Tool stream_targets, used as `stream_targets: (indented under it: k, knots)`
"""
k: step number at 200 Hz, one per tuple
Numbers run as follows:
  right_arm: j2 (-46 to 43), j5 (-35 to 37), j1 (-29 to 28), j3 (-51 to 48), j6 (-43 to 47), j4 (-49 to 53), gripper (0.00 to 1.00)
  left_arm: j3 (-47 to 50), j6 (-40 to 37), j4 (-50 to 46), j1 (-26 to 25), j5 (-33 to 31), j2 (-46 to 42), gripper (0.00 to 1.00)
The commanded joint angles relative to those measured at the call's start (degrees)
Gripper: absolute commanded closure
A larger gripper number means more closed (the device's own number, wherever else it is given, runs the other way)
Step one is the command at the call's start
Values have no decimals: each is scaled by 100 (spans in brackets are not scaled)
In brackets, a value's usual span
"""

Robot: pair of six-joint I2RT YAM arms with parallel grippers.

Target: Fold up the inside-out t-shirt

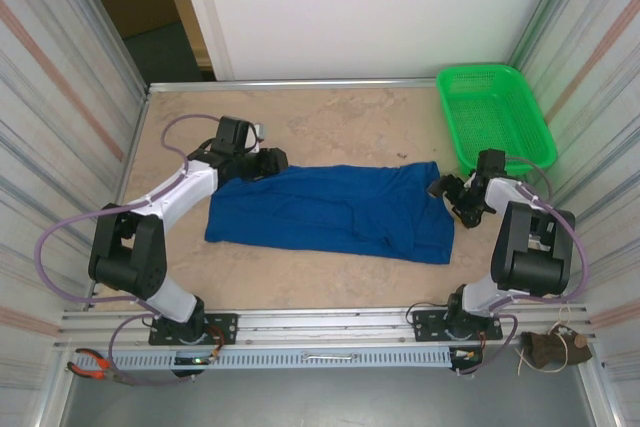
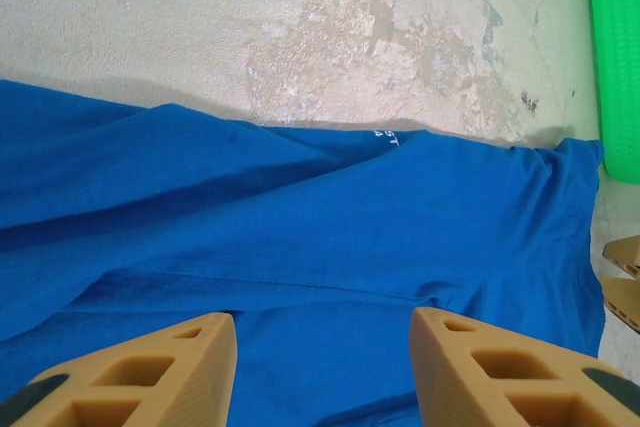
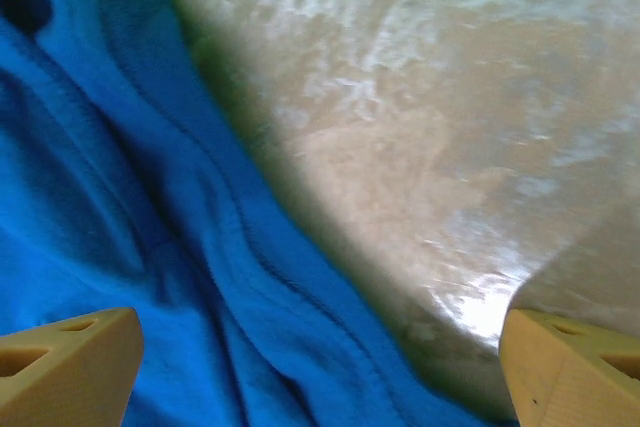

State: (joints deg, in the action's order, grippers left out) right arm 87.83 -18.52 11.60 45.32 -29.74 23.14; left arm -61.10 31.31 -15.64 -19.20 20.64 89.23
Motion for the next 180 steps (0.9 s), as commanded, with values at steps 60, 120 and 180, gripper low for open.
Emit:
stream_targets:
  k: [60,120,180]
  knots:
    - [95,-626,-953,-346,-391,-726,14,91,15,43,3,110,-178,50]
    - [458,-36,-1480,-189,-397,-452,23,38,-23,-36,8,73,-204,51]
    - [719,1006,-2073,311,-622,215,82,4,-88,-309,424,-265,-189,51]
